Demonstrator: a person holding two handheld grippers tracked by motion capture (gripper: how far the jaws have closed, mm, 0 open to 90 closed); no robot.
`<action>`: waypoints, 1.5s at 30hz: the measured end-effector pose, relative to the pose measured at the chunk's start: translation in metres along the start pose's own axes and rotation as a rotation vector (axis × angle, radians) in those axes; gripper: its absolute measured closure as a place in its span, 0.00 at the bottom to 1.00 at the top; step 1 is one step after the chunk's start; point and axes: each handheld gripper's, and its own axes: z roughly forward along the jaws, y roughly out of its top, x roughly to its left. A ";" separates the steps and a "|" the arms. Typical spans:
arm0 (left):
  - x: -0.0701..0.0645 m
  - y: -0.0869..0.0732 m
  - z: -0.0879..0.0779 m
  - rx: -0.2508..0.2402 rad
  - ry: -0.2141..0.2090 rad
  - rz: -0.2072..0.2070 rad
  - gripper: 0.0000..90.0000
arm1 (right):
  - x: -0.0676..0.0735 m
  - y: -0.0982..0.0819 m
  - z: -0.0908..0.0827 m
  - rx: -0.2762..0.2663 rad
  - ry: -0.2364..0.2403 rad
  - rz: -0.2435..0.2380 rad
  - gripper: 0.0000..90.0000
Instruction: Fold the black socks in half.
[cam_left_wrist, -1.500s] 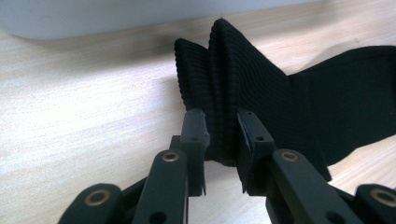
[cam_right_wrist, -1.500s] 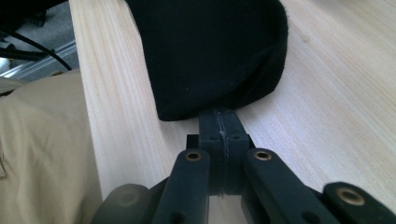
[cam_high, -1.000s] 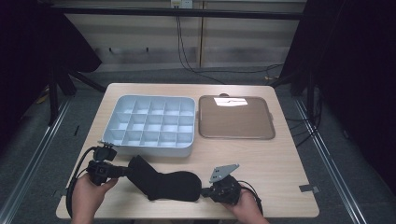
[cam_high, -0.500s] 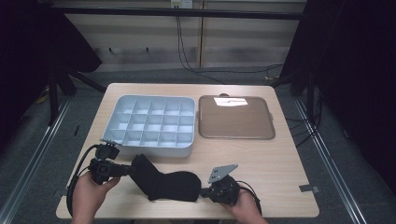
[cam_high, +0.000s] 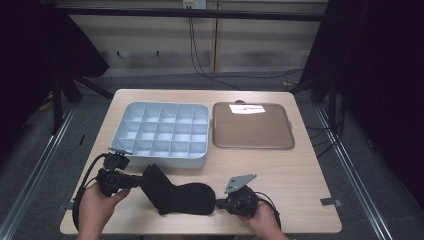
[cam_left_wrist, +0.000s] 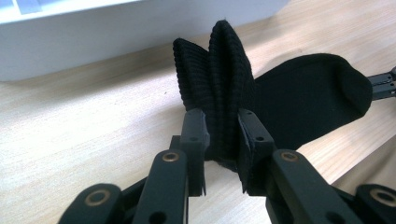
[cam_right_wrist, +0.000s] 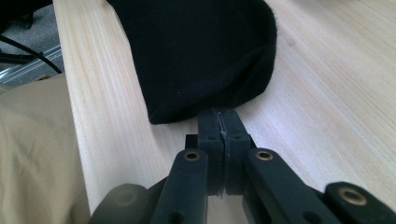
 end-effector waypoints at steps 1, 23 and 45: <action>-0.001 0.001 0.000 0.004 -0.002 0.005 0.83 | 0.000 0.000 0.000 0.000 0.000 0.000 0.98; -0.013 0.009 -0.004 0.025 -0.032 0.029 0.83 | 0.005 0.004 0.008 -0.027 0.028 0.026 0.99; -0.035 0.021 0.002 0.065 -0.060 0.075 0.83 | 0.007 0.005 0.009 -0.021 0.028 0.023 0.98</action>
